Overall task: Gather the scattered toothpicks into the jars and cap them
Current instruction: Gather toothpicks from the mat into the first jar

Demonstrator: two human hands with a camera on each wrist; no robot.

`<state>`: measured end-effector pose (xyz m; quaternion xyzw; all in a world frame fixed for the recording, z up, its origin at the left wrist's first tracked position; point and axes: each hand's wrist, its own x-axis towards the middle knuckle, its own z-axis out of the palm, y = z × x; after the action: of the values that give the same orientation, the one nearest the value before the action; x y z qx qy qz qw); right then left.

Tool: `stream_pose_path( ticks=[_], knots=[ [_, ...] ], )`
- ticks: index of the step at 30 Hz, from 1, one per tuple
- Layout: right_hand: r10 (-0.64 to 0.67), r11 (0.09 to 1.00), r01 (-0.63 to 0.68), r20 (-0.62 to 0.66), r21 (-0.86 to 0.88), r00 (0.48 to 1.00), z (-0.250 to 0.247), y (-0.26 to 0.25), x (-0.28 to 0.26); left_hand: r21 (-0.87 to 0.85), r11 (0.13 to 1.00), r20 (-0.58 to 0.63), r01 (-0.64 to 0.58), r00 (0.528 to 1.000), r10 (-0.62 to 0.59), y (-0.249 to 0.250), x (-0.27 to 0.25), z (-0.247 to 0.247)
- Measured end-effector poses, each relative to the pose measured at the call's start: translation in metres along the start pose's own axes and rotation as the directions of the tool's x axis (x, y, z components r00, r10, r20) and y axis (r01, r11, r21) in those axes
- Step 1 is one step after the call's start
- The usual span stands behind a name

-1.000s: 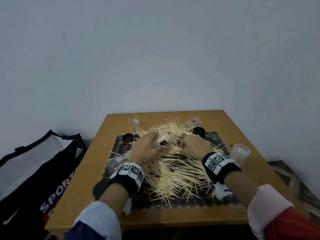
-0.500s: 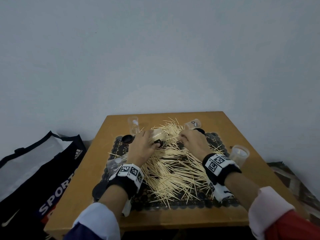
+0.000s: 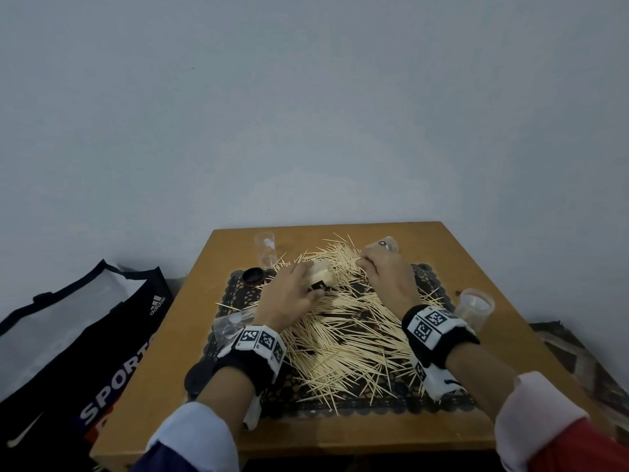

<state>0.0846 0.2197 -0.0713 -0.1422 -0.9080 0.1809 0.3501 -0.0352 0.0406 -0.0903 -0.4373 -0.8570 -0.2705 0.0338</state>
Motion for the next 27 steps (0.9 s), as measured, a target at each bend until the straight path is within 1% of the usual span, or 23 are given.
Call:
stream_pose_path(
  ticks=[2, 4, 7, 13, 17, 21, 24, 27],
  knots=[
    [-0.021, 1.0, 0.021, 0.038, -0.011, 0.999, 0.0016, 0.0006, -0.0006, -0.01, 1.0, 0.011, -0.021, 1.0, 0.021, -0.0008, 0.0001, 0.0014],
    [-0.042, 0.999, 0.045, 0.102, -0.021, 0.994, 0.0041, 0.0015, -0.0009, -0.018, 0.999, 0.02, -0.033, 0.999, 0.033, -0.0007, 0.0003, 0.0023],
    [-0.054, 0.995, 0.067, 0.17, -0.07, 0.984, 0.0082, 0.0032, -0.0003, -0.046, 0.998, 0.0, -0.047, 0.999, 0.047, -0.0016, 0.001, 0.0036],
    [-0.058, 0.986, 0.086, 0.187, -0.146, 0.981, 0.0058, 0.0018, -0.0005, -0.052, 0.997, -0.009, -0.057, 0.998, 0.056, -0.0004, 0.0001, 0.0027],
    [-0.119, 0.984, 0.14, 0.175, -0.113, 0.977, 0.0031, 0.0002, -0.0007, -0.015, 0.996, 0.04, -0.09, 0.995, 0.09, -0.0014, 0.001, 0.0035],
    [-0.23, 0.962, 0.256, 0.217, -0.098, 0.949, 0.0056, -0.0017, -0.0012, 0.001, 0.994, 0.091, -0.114, 0.989, 0.113, -0.0063, 0.0031, 0.0079],
    [-0.224, 0.958, 0.261, 0.258, -0.117, 0.94, 0.0047, -0.0038, -0.0006, -0.022, 0.993, 0.091, -0.116, 0.989, 0.117, -0.008, 0.0039, 0.0098],
    [-0.206, 0.96, 0.258, 0.352, -0.107, 0.913, 0.0051, -0.0041, -0.0023, -0.051, 0.989, 0.106, -0.139, 0.984, 0.144, -0.008, 0.0029, 0.0099]
  ],
)
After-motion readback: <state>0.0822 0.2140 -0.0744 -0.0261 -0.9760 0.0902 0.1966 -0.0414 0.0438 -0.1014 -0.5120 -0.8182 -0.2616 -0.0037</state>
